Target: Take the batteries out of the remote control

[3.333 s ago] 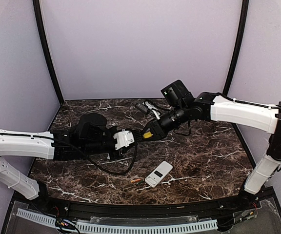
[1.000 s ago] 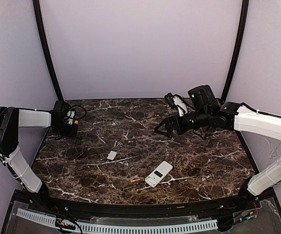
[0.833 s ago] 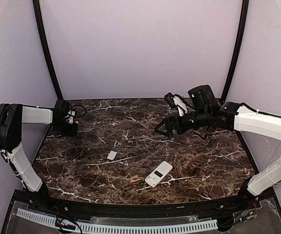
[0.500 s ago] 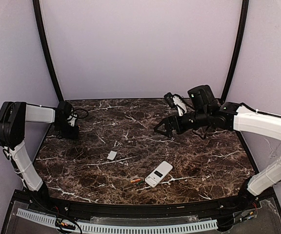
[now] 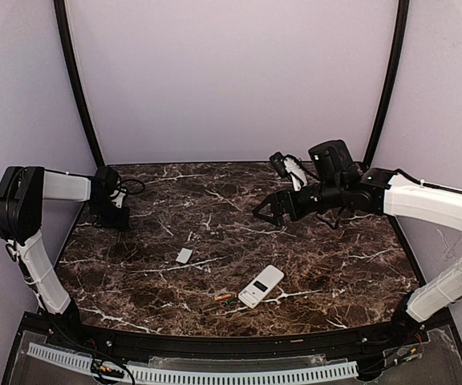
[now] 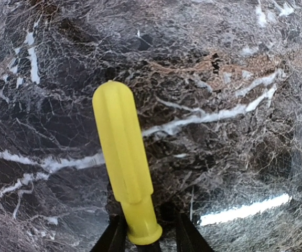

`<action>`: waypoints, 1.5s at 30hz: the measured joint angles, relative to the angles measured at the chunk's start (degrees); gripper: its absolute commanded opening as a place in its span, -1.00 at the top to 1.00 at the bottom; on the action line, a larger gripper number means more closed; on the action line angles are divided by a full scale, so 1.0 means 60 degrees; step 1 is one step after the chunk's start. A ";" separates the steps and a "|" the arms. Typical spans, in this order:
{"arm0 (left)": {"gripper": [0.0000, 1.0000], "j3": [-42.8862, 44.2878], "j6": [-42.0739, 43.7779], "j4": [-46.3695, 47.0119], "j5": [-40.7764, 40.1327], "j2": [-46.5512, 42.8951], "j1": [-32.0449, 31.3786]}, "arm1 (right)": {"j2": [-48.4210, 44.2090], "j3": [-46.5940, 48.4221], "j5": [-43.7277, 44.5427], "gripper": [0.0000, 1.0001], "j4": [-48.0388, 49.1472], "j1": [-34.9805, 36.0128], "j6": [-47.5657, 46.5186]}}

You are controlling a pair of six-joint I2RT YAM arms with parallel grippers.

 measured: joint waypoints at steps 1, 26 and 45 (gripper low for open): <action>0.26 0.0011 -0.0011 -0.0025 -0.0007 0.0004 0.0000 | 0.0000 0.0000 0.0000 -0.97 0.0000 0.0000 0.0000; -0.92 -0.1038 0.0153 0.0805 -0.0248 -0.2947 0.0000 | -0.0433 -0.0091 0.1370 -0.97 0.0066 -0.0138 -0.0259; -0.97 -0.5541 0.0466 0.7894 -0.1443 -0.4725 0.0000 | -0.1603 -0.1053 0.5490 -0.97 0.0973 -0.1610 -0.0838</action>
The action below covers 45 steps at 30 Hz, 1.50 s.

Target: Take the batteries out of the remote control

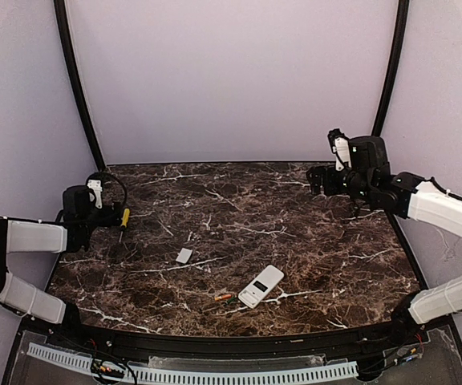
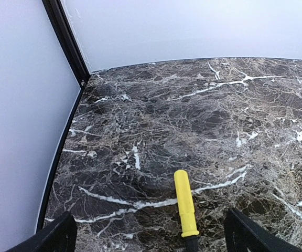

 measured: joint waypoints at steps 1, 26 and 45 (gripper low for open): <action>-0.97 -0.0106 0.0062 0.0335 -0.0062 0.0098 0.0000 | -0.0026 -0.0095 0.0120 -0.97 0.0025 -0.0164 0.0051; -0.97 -0.1912 0.0703 0.6193 -0.0117 0.2597 0.0062 | -0.0648 -0.5384 0.1104 -0.97 0.5719 -0.3388 -0.1781; -0.97 -0.1912 0.0703 0.6477 -0.0095 0.2597 0.0062 | 0.2951 -0.7227 -0.3963 -0.97 1.2794 -0.6211 -0.2619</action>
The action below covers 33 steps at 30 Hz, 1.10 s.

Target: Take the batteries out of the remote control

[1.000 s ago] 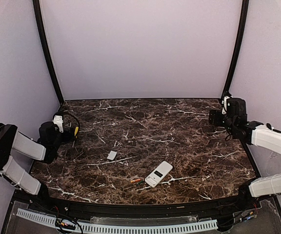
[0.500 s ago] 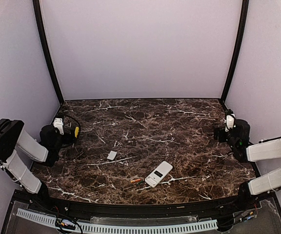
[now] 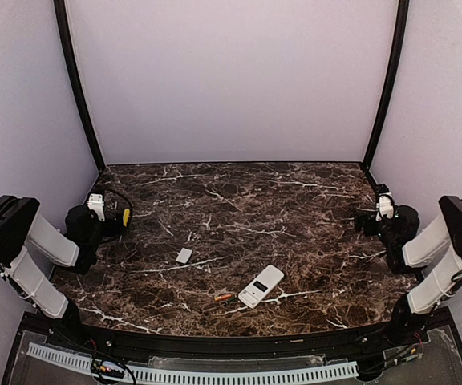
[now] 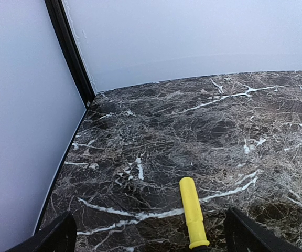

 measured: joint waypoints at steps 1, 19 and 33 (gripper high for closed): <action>-0.97 0.0000 0.0000 0.0000 -0.0004 0.0000 0.0000 | 0.0047 -0.0029 -0.0087 -0.97 0.0022 0.0000 0.0000; -0.97 0.0000 0.0000 0.0004 -0.0004 0.0000 0.0000 | 0.0091 0.0313 0.0270 -0.97 0.0193 -0.0007 0.0288; -0.97 0.0000 0.0000 0.0004 -0.0004 0.0000 0.0000 | 0.0091 0.0321 0.0273 -0.97 0.0178 -0.0007 0.0291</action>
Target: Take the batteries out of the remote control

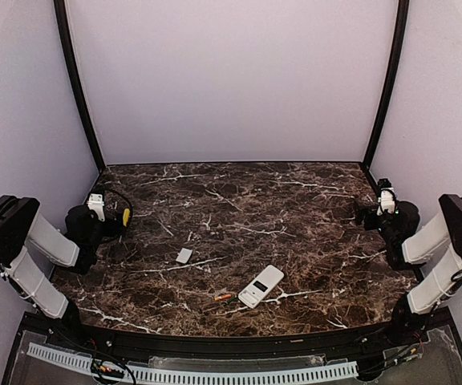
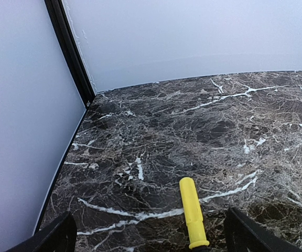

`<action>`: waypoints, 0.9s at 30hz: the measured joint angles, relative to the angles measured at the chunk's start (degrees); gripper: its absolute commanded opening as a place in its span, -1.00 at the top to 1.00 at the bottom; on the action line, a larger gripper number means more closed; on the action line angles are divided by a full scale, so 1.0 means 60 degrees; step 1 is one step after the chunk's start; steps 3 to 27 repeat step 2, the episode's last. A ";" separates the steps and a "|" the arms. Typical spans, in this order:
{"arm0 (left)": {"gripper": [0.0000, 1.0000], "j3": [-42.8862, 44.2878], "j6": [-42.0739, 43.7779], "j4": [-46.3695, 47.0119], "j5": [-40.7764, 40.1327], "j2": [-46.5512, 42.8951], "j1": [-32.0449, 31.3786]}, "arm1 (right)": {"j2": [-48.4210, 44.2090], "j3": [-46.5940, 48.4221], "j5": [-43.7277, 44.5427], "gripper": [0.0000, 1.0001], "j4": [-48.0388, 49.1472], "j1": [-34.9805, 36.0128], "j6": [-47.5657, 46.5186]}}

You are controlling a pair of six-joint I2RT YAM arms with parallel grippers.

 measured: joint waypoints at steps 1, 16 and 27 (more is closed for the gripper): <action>-0.97 0.0000 0.0000 0.0000 0.0004 0.0000 0.0000 | 0.0004 0.0004 -0.0004 -0.97 -0.0011 0.0000 0.0000; -0.97 0.0000 0.0000 0.0000 0.0004 0.0000 0.0000 | 0.0000 0.0004 -0.0004 -0.97 -0.0018 0.0000 0.0000; -0.97 0.0000 0.0000 0.0000 0.0004 0.0000 0.0000 | 0.0000 0.0004 -0.0004 -0.97 -0.0018 0.0000 0.0000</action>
